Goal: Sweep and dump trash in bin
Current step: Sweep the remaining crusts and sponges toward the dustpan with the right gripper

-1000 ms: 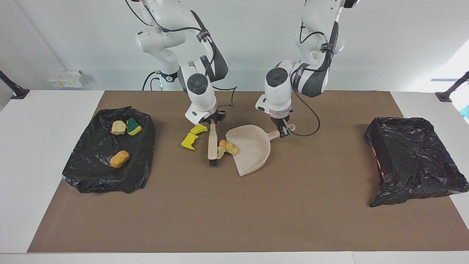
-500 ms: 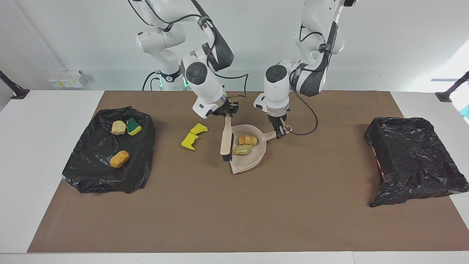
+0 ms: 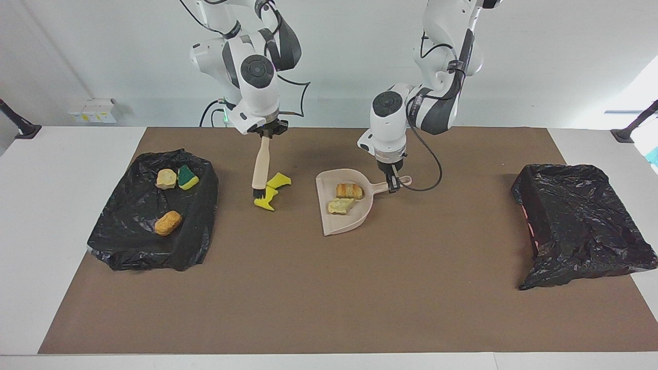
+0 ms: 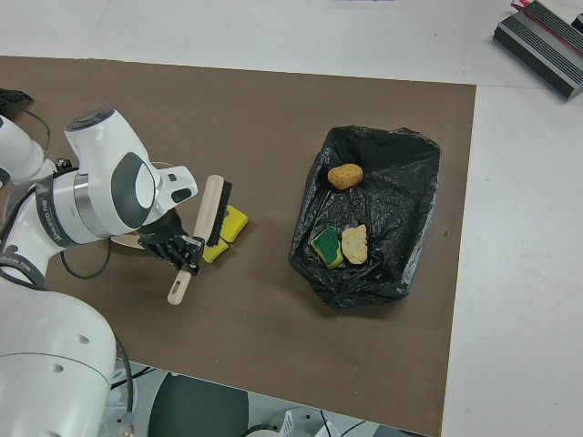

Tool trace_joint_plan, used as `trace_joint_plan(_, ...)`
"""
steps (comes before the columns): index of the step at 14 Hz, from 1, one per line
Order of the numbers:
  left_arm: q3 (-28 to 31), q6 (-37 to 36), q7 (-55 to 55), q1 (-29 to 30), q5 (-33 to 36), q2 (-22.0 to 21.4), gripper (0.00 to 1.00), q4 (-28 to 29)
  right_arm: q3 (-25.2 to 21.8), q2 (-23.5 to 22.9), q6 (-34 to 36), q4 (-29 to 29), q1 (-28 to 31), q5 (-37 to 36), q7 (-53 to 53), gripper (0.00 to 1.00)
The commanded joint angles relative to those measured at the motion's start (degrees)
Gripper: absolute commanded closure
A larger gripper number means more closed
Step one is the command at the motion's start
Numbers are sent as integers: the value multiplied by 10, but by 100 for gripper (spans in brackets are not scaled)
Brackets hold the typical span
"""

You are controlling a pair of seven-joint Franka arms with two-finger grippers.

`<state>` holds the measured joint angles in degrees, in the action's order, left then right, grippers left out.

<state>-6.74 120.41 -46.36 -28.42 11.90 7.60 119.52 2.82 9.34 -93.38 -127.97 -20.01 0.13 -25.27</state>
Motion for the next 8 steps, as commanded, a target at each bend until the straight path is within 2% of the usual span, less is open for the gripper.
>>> trace_joint_plan(1,7,-21,1,-22,8,-23,100,19,8,10,-32,-66,35,-29,27,100)
trace_joint_plan(4,6,-22,25,-26,8,-27,100,21,9,-3,-58,-81,32,-34,40,100)
trace_joint_plan(6,5,-23,35,-29,8,-29,100,22,10,-11,-80,-86,27,-13,41,100)
trace_joint_plan(8,5,-23,38,-31,8,-32,100,27,10,-15,-105,-87,11,63,38,100)
